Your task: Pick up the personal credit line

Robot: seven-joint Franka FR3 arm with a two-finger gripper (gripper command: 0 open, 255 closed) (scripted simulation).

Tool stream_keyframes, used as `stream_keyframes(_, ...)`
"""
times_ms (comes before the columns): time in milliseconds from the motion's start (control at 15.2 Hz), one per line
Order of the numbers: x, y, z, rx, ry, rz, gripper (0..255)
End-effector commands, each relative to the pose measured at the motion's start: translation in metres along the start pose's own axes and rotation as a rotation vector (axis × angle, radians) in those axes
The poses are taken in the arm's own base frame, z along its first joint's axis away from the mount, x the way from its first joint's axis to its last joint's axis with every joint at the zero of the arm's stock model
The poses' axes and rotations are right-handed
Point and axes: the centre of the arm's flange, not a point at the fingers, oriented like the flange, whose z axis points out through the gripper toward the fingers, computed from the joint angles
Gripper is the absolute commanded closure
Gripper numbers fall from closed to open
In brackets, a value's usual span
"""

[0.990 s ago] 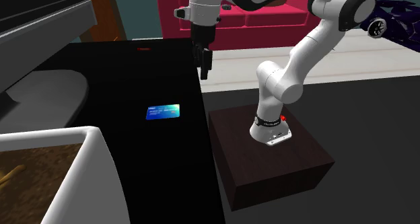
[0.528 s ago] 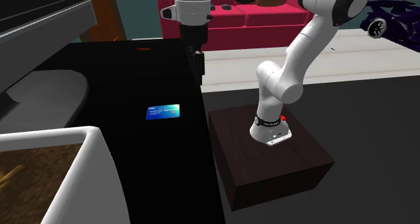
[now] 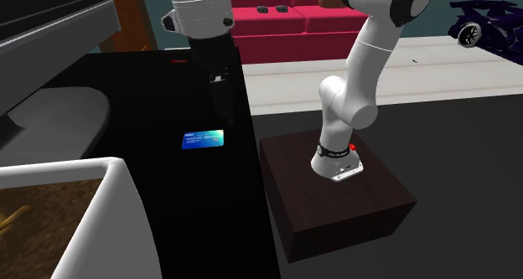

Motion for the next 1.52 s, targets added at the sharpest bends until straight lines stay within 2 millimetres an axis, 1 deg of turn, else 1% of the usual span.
stream_keyframes(0,0.018,-0.022,-0.006,0.004,-0.033,0.023,0)
stream_keyframes(66,0.022,-0.028,-0.007,0.005,-0.041,0.028,0)
stream_keyframes(528,0.026,-0.027,0.030,0.005,-0.041,0.028,0)
stream_keyframes(660,0.026,-0.026,0.033,0.005,-0.041,0.028,0)
stream_keyframes(726,0.026,-0.026,0.032,0.005,-0.041,0.028,255)
stream_keyframes(1320,0.026,-0.027,0.033,0.005,-0.041,0.028,255)
stream_keyframes(1452,0.025,-0.027,0.022,0.005,-0.041,0.028,255)
